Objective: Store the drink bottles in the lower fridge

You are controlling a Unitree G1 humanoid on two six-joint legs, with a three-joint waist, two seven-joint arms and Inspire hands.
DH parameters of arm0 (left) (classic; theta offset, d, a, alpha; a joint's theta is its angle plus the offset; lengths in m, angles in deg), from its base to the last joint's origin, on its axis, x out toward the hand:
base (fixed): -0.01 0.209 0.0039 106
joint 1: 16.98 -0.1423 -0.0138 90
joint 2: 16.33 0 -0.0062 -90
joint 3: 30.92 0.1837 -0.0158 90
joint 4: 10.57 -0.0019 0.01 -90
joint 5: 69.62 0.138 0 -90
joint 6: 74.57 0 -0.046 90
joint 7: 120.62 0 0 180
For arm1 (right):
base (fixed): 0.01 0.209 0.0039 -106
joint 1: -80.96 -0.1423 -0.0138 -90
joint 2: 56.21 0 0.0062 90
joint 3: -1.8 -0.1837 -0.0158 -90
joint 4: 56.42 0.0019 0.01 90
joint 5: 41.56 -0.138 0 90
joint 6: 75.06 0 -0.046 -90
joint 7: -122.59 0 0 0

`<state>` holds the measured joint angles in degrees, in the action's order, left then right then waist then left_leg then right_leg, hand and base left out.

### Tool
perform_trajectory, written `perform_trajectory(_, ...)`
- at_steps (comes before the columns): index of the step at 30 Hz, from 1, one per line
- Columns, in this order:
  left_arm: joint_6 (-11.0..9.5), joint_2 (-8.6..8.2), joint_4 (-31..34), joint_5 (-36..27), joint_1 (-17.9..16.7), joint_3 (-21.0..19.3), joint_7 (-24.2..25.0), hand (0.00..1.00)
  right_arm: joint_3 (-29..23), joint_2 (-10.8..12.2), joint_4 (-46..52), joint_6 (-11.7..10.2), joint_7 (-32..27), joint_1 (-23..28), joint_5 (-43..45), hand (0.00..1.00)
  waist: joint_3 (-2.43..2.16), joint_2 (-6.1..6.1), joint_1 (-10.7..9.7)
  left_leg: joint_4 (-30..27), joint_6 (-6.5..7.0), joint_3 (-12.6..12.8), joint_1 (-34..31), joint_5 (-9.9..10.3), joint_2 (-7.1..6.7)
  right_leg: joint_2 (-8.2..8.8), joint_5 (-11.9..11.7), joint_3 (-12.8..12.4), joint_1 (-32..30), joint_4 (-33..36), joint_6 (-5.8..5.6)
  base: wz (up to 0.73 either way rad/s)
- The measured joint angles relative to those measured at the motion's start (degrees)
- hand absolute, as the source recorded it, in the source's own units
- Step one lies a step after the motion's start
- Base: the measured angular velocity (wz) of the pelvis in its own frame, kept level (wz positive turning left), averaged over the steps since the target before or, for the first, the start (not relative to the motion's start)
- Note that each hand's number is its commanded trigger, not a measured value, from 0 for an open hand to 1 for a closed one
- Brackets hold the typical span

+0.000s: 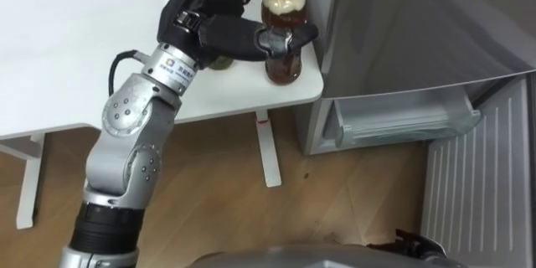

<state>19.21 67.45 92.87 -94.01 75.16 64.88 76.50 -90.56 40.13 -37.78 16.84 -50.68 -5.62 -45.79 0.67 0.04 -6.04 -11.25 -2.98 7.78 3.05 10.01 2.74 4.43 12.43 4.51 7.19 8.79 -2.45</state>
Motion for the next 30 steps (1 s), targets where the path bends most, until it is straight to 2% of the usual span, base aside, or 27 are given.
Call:
perform_trajectory(9,0.0,-0.25,-0.4,6.5,0.0,0.1,-3.6,0.00,1.1,-0.2,0.0,0.2,-0.1,-0.1,0.2,0.00,-0.01,0.00,0.0,0.5,0.00,0.0,0.3,0.0,0.00,-0.02,0.0,0.3,0.0,0.3,0.00,0.00)
perform_trajectory(15,0.0,-0.22,-1.6,7.1,-0.1,0.3,-4.1,0.00,1.3,-0.2,0.1,0.1,-0.1,-0.1,0.2,0.00,-0.09,-0.09,0.0,0.5,0.01,0.0,0.4,0.0,0.05,-0.02,0.0,0.2,-0.2,0.9,0.00,0.00)
perform_trajectory(22,0.5,-0.07,-5.6,7.1,-0.1,3.5,-3.9,0.00,1.9,-0.3,0.1,0.2,-0.3,0.0,0.2,0.00,-0.12,-0.06,-0.1,0.3,0.02,0.0,0.6,0.0,0.05,-0.02,0.0,0.2,0.1,0.8,-0.01,0.00)
perform_trajectory(30,0.6,-0.03,-5.7,7.1,-0.1,3.9,-2.5,0.00,2.2,-0.4,0.3,0.1,-0.3,0.0,0.1,0.00,-0.13,-0.05,-0.5,0.4,0.02,0.1,0.7,0.0,0.04,-0.02,0.0,0.0,0.1,0.7,-0.01,0.00)
